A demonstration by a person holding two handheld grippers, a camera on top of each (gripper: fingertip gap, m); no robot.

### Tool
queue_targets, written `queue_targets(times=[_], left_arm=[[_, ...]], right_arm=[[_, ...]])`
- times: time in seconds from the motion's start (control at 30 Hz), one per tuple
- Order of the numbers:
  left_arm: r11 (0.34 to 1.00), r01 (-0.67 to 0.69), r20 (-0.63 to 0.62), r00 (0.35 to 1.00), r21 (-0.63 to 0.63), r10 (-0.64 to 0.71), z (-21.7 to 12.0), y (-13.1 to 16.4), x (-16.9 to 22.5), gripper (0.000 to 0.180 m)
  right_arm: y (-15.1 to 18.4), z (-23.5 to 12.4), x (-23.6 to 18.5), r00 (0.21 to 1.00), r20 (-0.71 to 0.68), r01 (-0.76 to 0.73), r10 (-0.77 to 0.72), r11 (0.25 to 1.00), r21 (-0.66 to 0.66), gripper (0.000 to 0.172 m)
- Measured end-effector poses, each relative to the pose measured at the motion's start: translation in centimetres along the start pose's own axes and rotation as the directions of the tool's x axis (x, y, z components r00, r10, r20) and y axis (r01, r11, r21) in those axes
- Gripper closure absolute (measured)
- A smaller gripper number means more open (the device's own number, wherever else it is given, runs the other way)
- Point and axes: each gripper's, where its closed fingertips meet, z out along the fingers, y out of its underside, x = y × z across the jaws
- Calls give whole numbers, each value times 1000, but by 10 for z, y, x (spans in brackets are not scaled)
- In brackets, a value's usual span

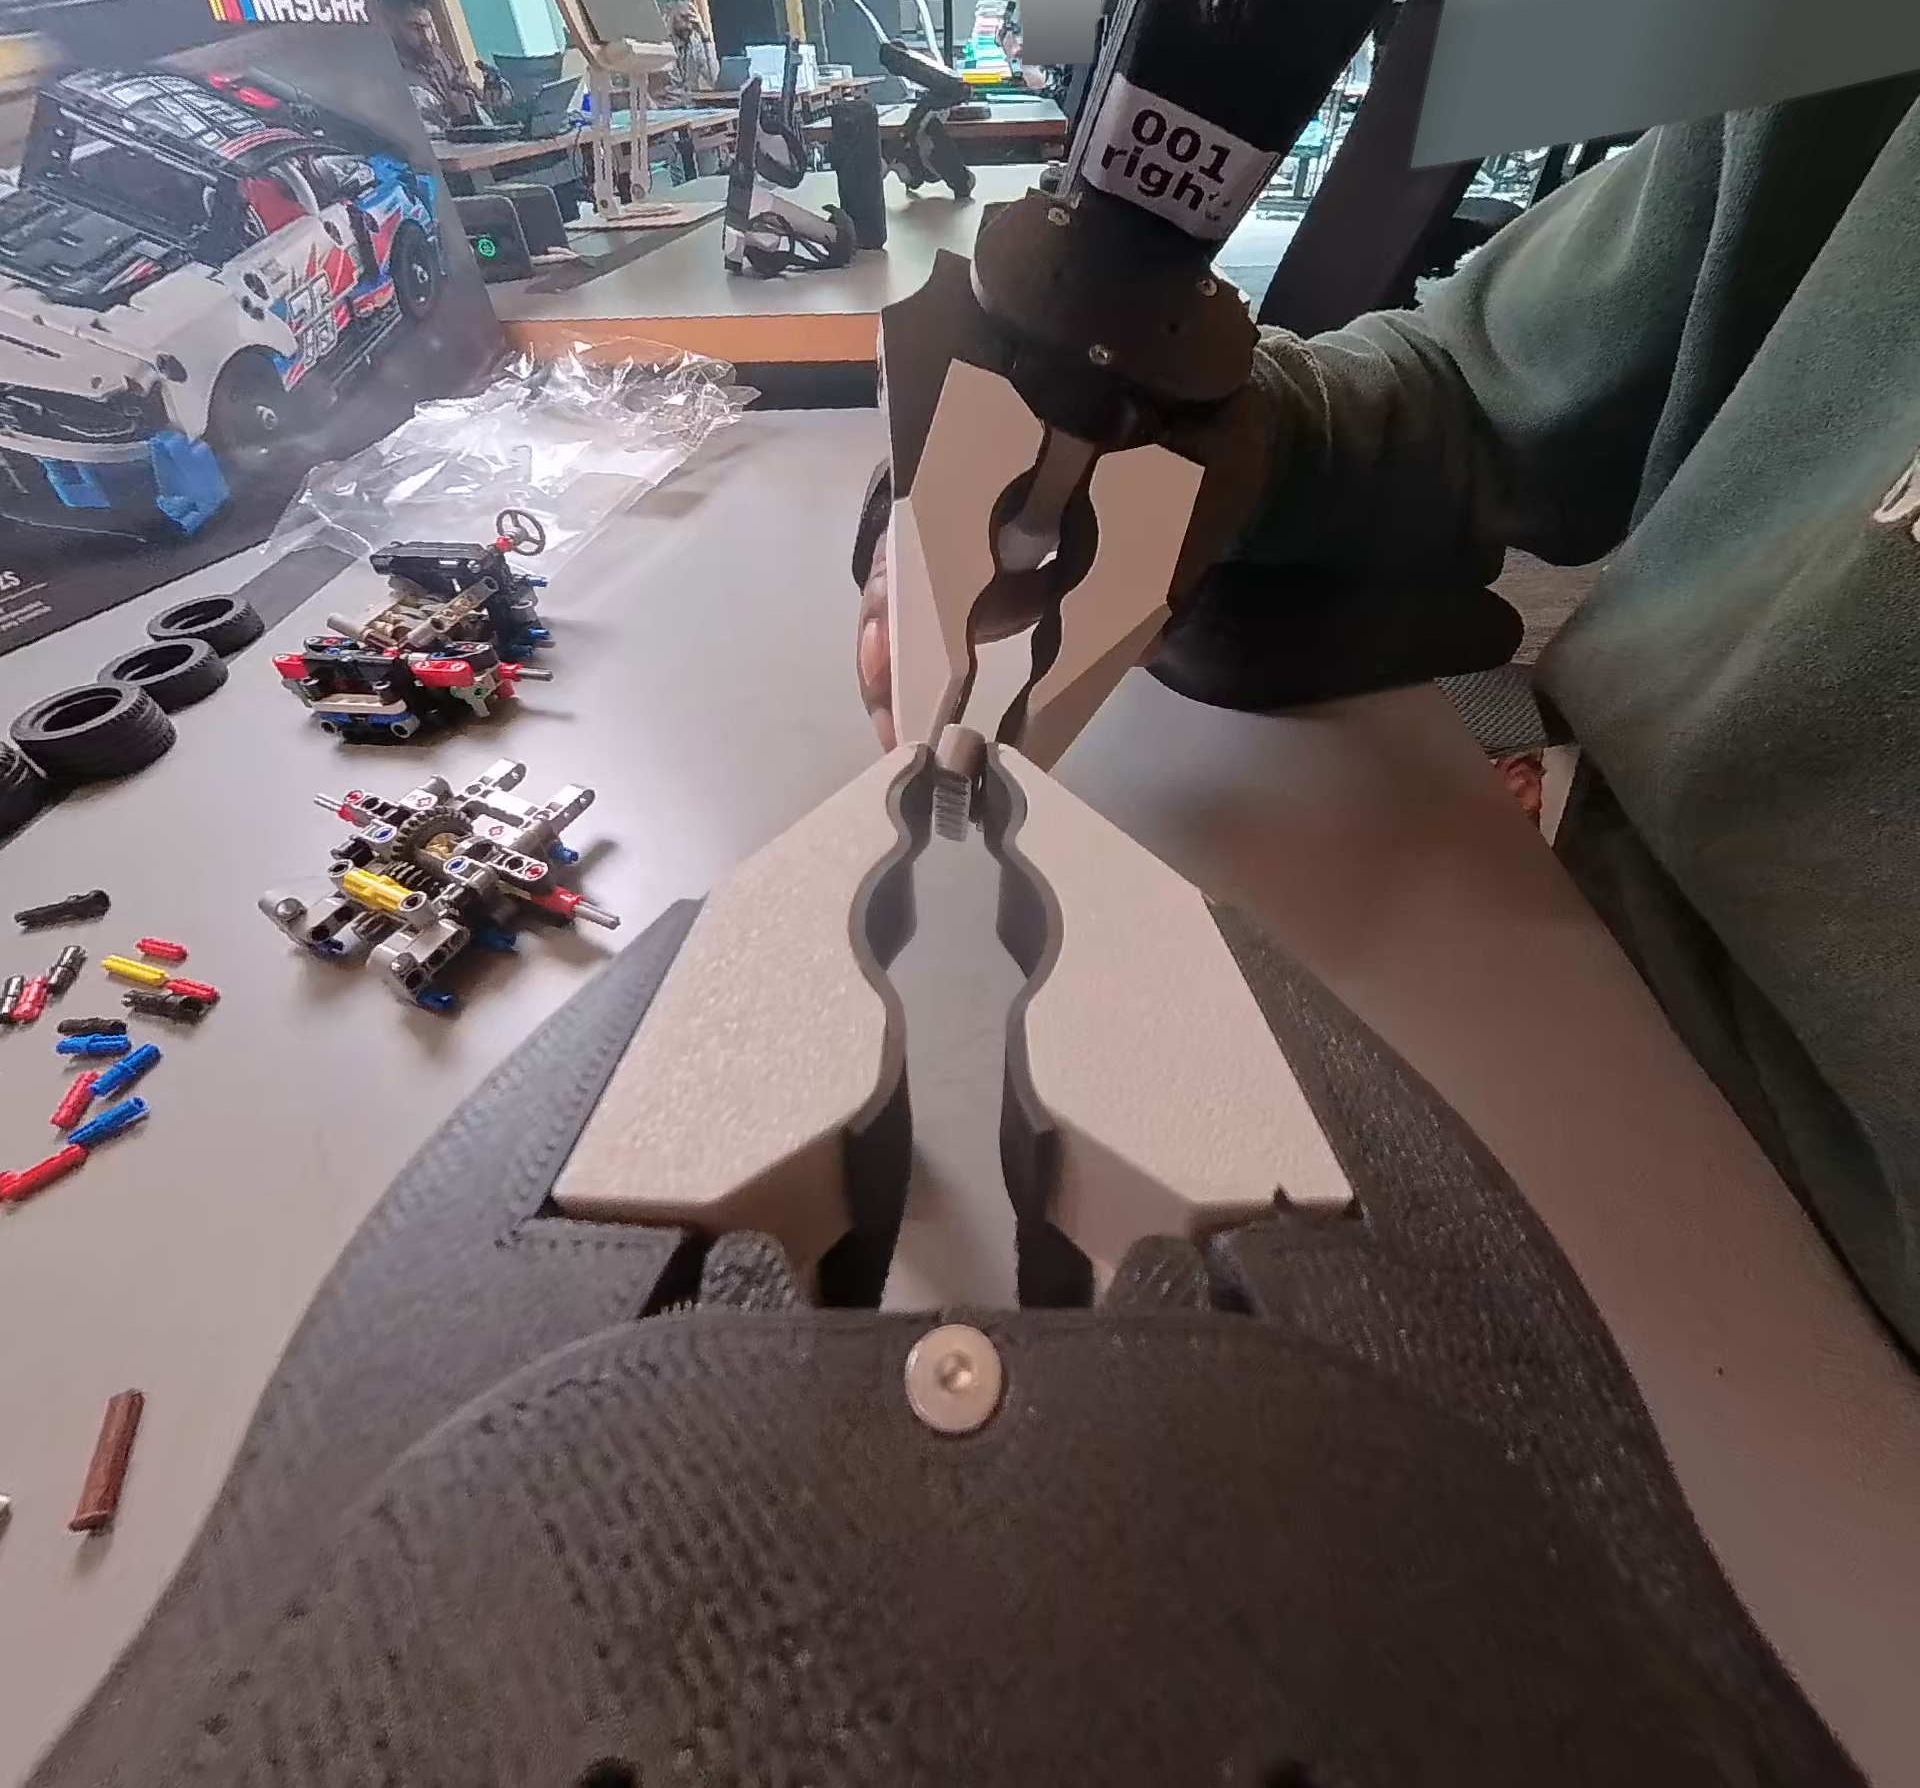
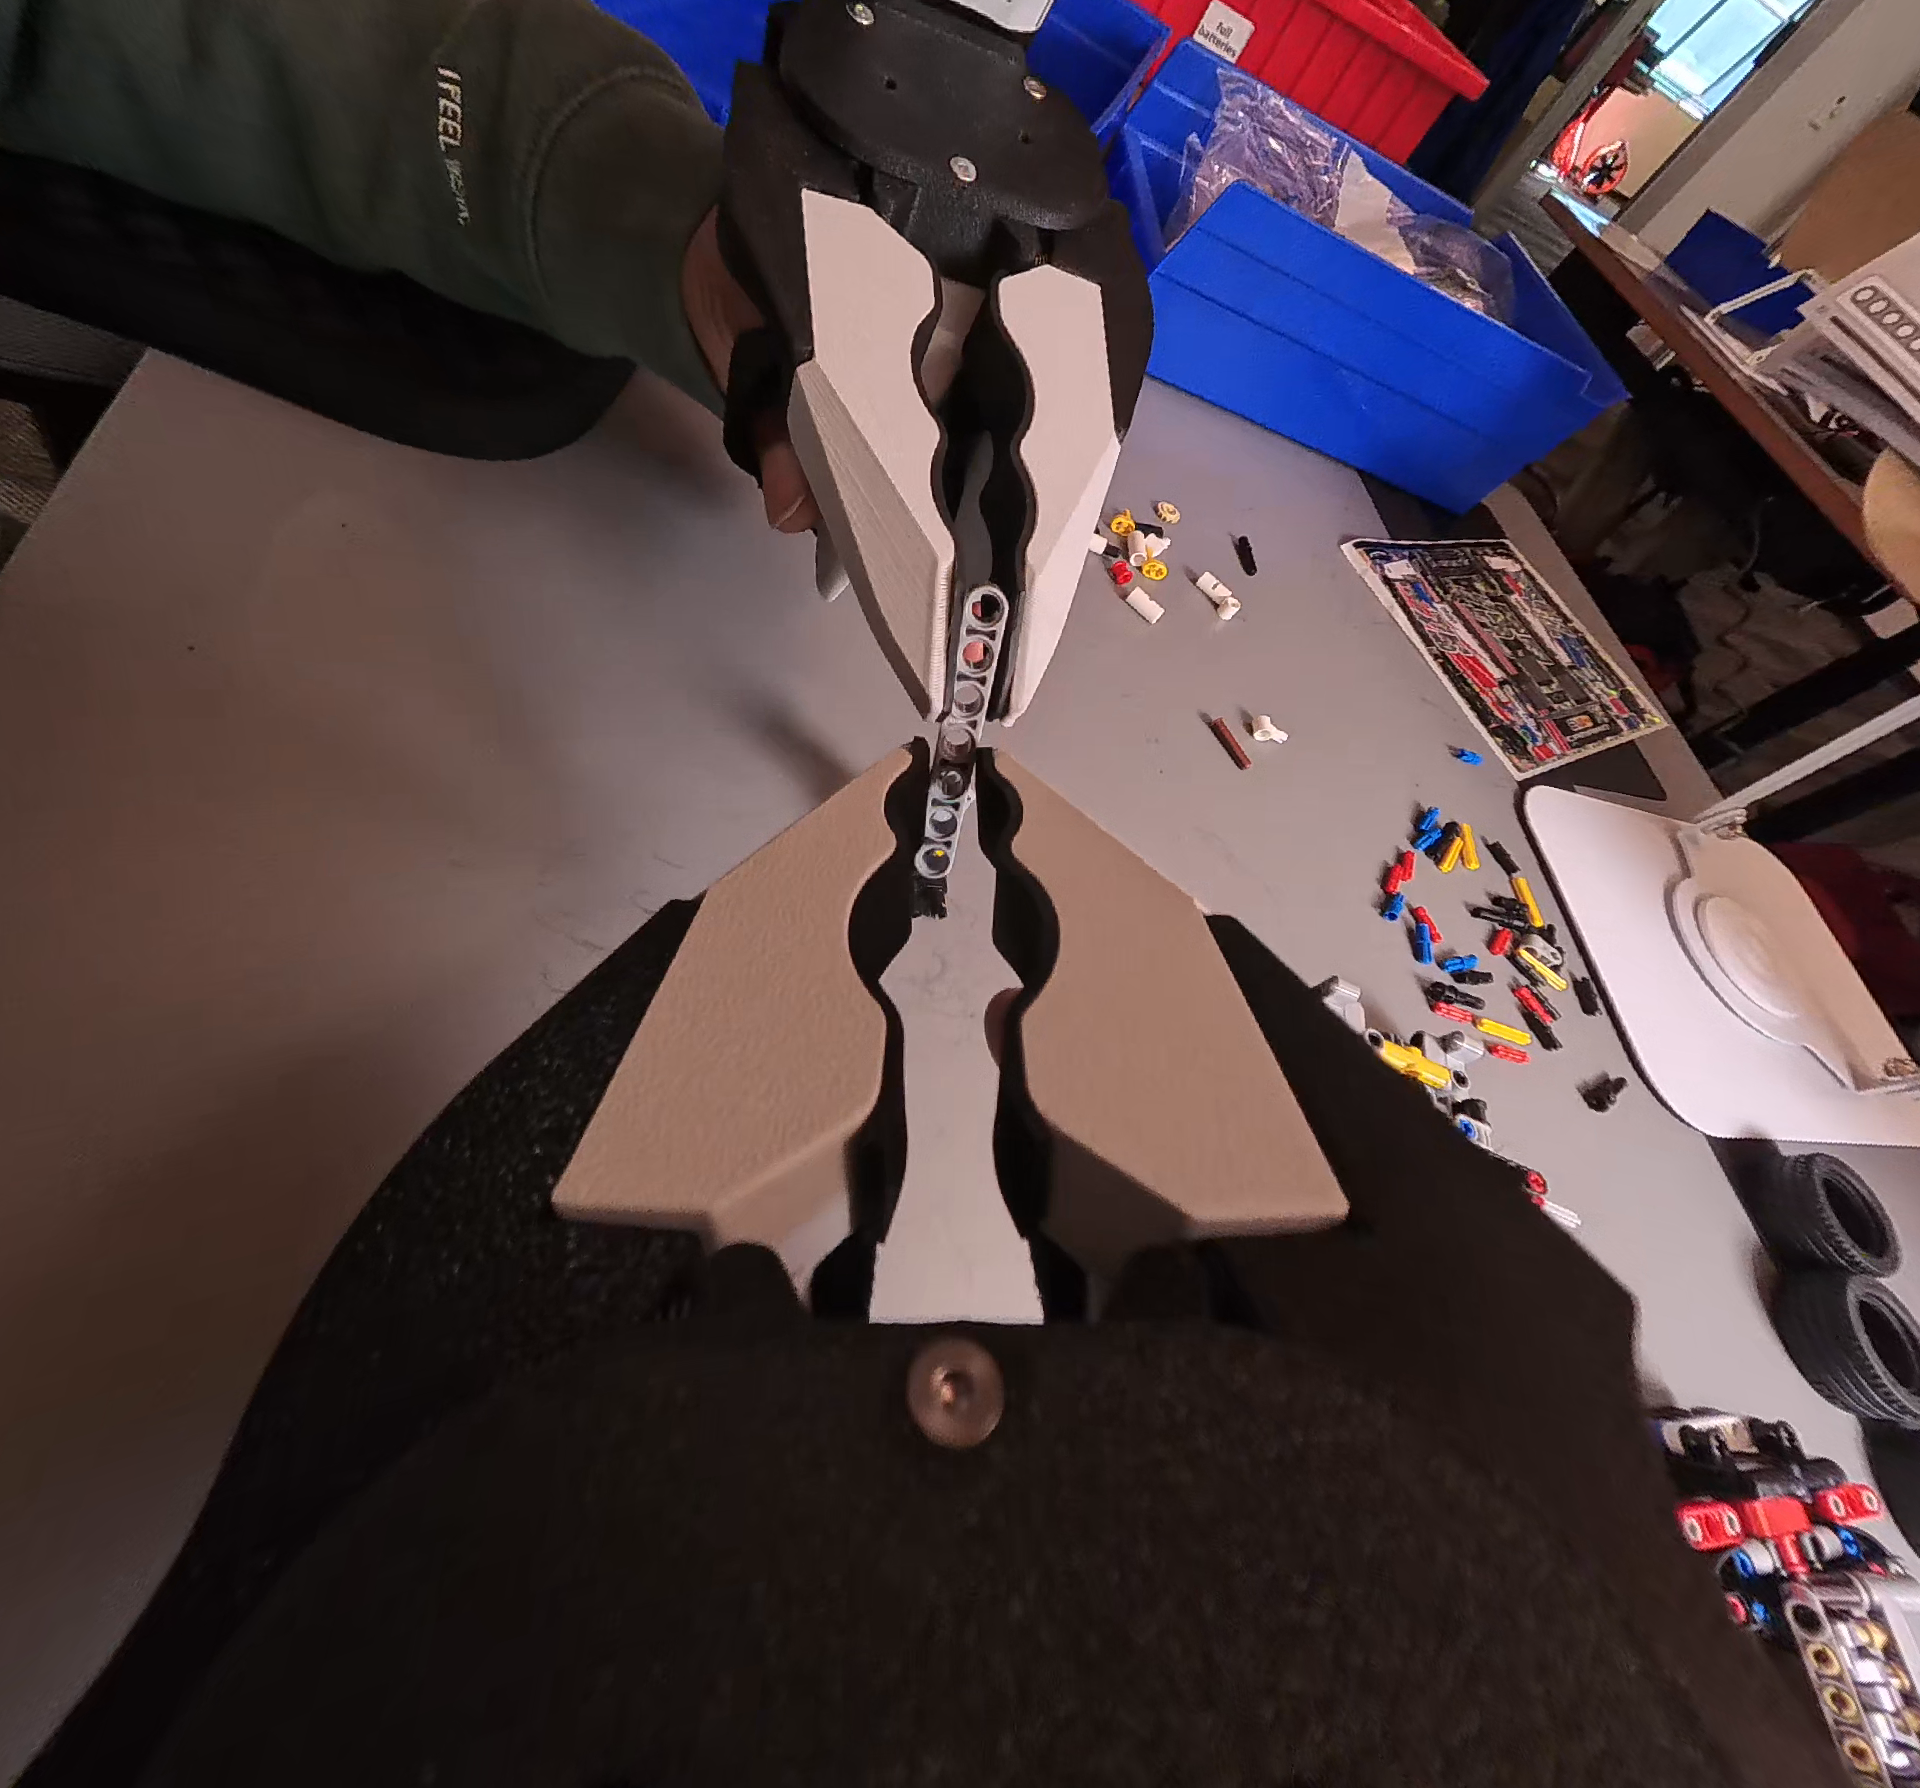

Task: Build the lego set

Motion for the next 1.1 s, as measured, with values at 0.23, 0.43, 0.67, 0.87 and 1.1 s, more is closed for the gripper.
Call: queue_targets(times=[0.23,0.43,0.67,0.87,1.1], left_arm=[[1000,-10,5,1000,-14,10,1,2,0,174],[999,-20,12,1000,-27,21,1,4,-1,174],[999,-25,13,1000,-31,26,1,5,-1,174],[999,-22,11,1000,-29,23,1,6,-1,174],[983,111,79,992,-144,-101,-16,28,-27,140]], right_arm=[[3,1,-1,1000,4,-1,1,1000,-8,165],[5,2,-1,1000,8,-8,8,1000,-11,166],[7,2,-1,999,20,-28,28,1000,-5,166],[8,3,-1,999,23,-39,39,999,-3,166],[5,-20,31,980,-9,-196,198,975,108,166]])
